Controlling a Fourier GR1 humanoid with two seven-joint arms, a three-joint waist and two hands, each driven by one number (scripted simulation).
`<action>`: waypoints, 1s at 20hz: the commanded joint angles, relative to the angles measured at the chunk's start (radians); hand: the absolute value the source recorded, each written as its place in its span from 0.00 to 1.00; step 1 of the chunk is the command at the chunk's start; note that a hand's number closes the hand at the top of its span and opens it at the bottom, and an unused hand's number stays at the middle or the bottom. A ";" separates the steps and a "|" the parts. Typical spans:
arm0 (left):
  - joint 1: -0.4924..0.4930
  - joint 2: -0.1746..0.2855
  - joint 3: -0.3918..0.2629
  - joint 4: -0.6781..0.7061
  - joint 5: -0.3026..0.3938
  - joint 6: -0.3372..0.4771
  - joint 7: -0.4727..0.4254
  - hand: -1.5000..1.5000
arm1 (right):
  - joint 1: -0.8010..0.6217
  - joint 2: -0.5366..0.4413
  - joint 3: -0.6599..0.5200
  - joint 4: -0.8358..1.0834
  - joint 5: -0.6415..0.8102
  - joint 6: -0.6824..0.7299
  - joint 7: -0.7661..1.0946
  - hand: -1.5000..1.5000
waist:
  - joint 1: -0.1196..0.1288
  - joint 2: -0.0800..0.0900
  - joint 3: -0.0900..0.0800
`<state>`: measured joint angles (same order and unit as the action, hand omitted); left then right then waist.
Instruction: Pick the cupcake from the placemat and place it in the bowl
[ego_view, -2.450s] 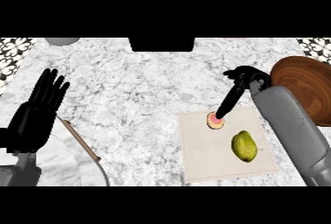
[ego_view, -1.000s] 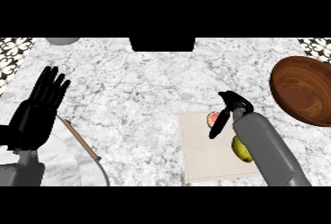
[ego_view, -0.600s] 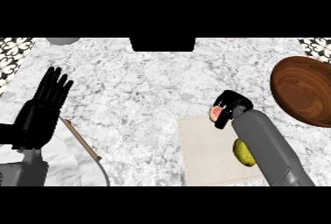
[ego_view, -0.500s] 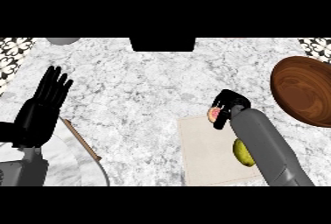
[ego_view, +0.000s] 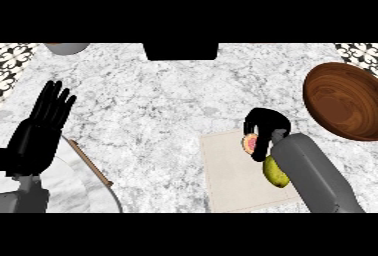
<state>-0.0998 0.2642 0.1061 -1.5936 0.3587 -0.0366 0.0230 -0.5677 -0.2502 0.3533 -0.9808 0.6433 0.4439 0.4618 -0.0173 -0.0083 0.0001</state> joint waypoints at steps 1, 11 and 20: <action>0.012 0.004 0.012 0.001 -0.008 0.014 -0.001 0.50 | 0.096 -0.119 0.145 -0.185 0.051 0.016 -0.319 1.00 | -0.042 -0.018 0.002; 0.023 0.015 0.055 0.019 0.005 0.015 -0.014 0.50 | 0.431 -0.556 -0.058 -0.628 -0.009 -0.263 -0.696 1.00 | -0.075 -0.009 0.000; -0.002 0.026 0.045 -0.009 0.021 -0.015 0.023 0.50 | 0.624 -0.700 -0.511 -0.843 -0.218 -0.275 -0.618 1.00 | -0.037 -0.002 -0.001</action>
<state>-0.0624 0.2751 0.1434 -1.6020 0.3652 -0.0410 0.0194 -0.0254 -0.9084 -0.0041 -1.7315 0.4887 0.1775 -0.1967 -0.0686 -0.0148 -0.0008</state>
